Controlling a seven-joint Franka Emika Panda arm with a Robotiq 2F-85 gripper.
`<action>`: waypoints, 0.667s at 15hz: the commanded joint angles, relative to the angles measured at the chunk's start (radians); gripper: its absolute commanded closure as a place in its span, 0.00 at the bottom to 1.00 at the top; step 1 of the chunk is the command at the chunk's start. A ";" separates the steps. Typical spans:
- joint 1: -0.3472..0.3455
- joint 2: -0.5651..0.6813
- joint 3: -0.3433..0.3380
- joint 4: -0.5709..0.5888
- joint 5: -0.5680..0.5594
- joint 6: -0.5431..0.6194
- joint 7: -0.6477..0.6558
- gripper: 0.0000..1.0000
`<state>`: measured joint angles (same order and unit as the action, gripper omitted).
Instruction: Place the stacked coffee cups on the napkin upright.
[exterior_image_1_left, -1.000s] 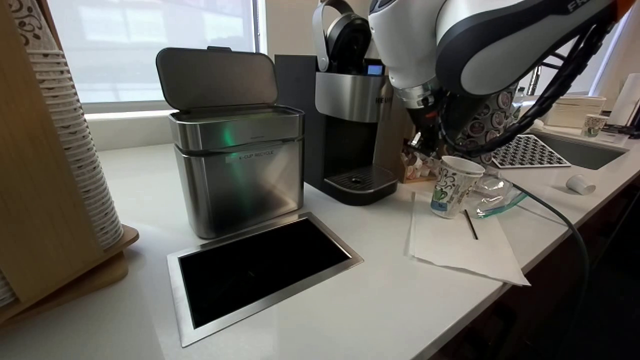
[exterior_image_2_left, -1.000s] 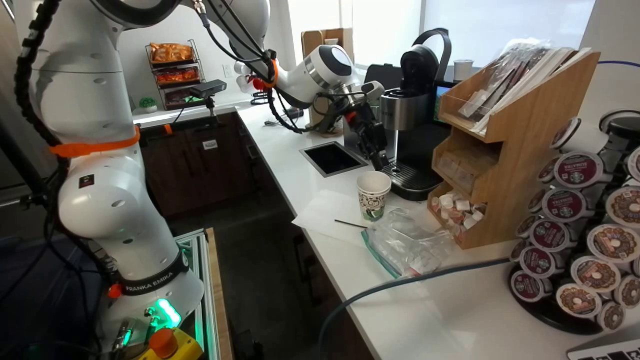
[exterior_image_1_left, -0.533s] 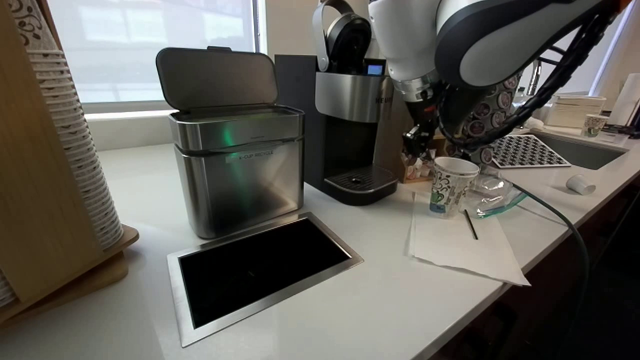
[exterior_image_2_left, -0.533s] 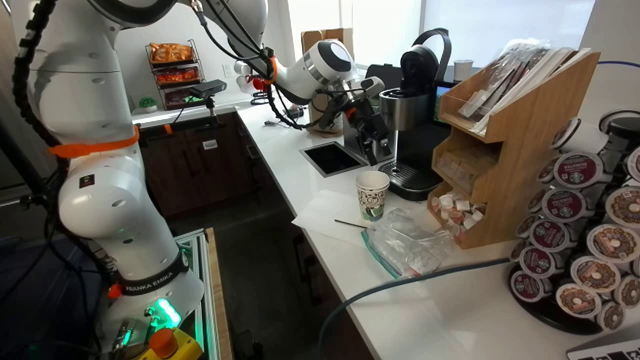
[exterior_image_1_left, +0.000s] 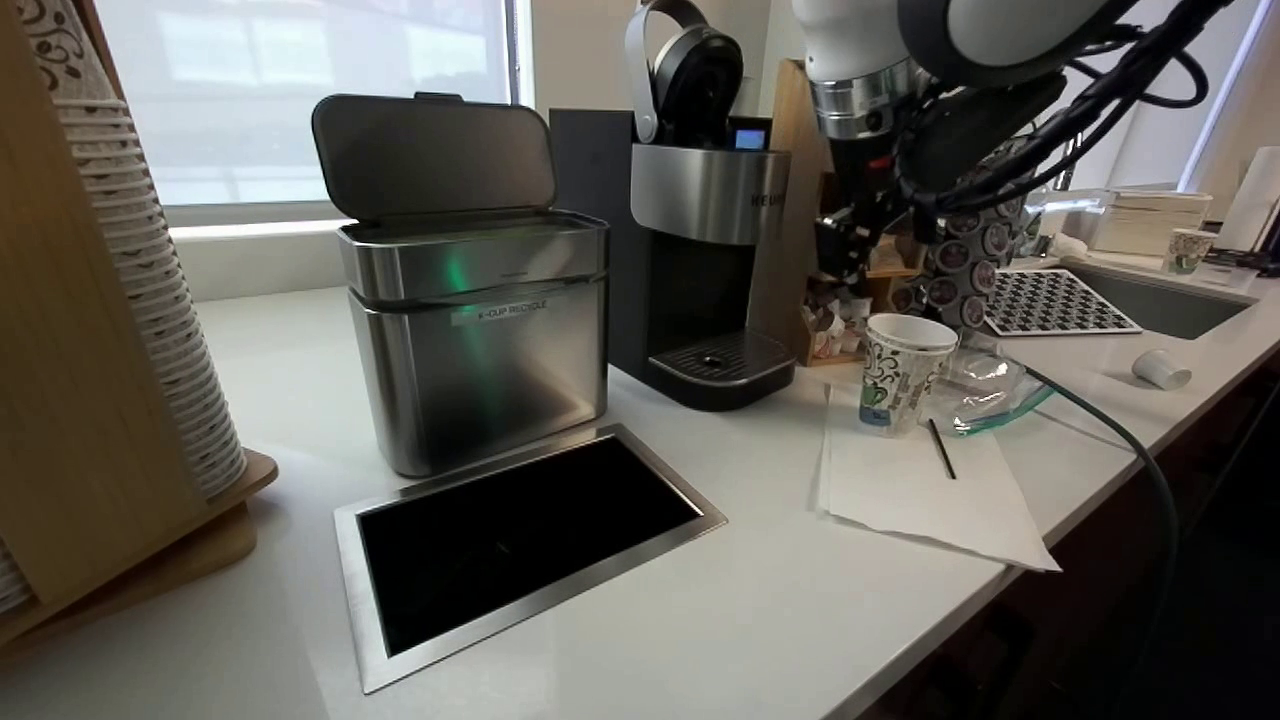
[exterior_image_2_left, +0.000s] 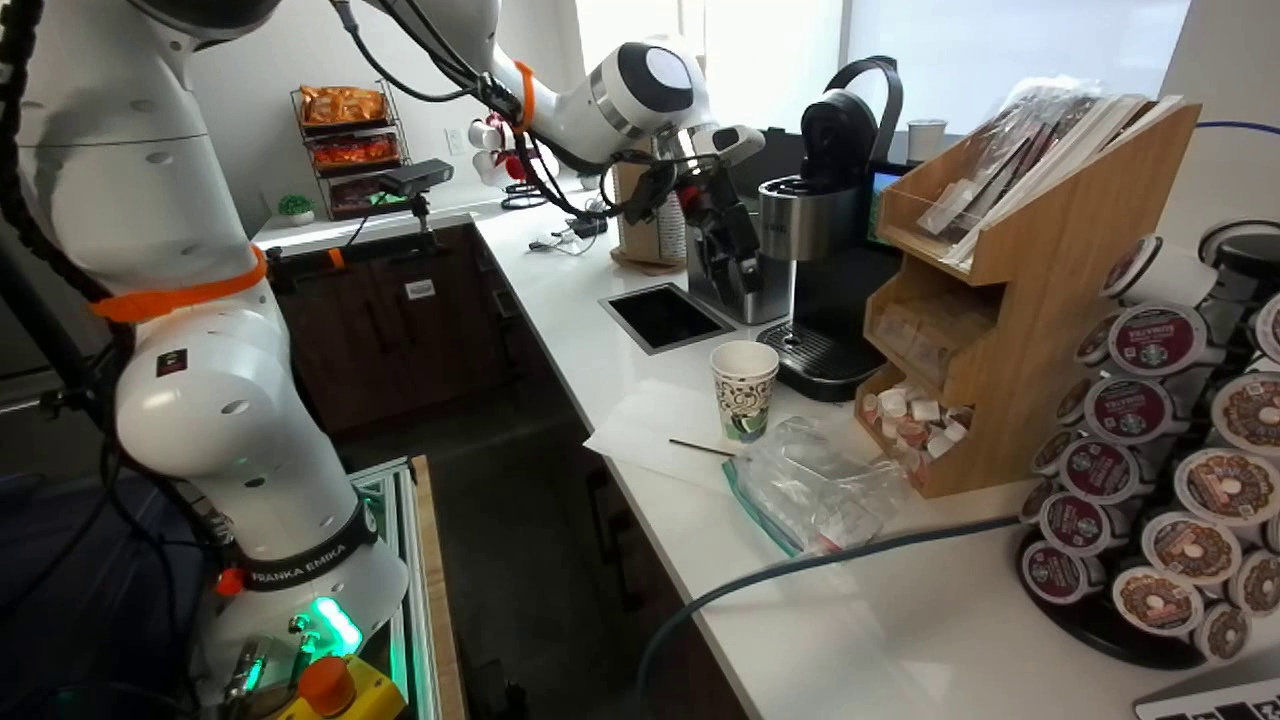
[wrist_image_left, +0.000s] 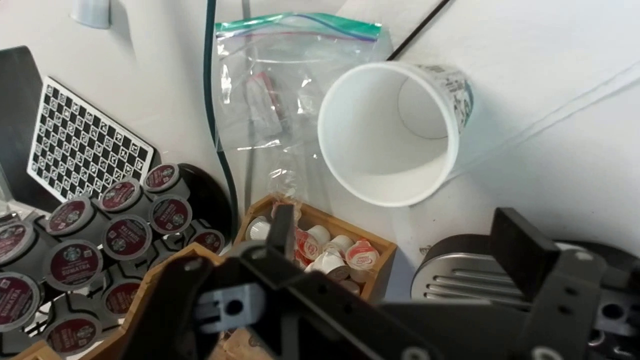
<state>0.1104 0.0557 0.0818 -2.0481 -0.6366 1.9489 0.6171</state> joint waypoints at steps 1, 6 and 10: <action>-0.022 -0.111 -0.012 -0.098 0.114 0.067 -0.087 0.00; -0.048 -0.224 -0.028 -0.202 0.212 0.136 -0.202 0.00; -0.068 -0.292 -0.046 -0.273 0.291 0.191 -0.291 0.00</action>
<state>0.0599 -0.1575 0.0470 -2.2334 -0.4210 2.0812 0.4043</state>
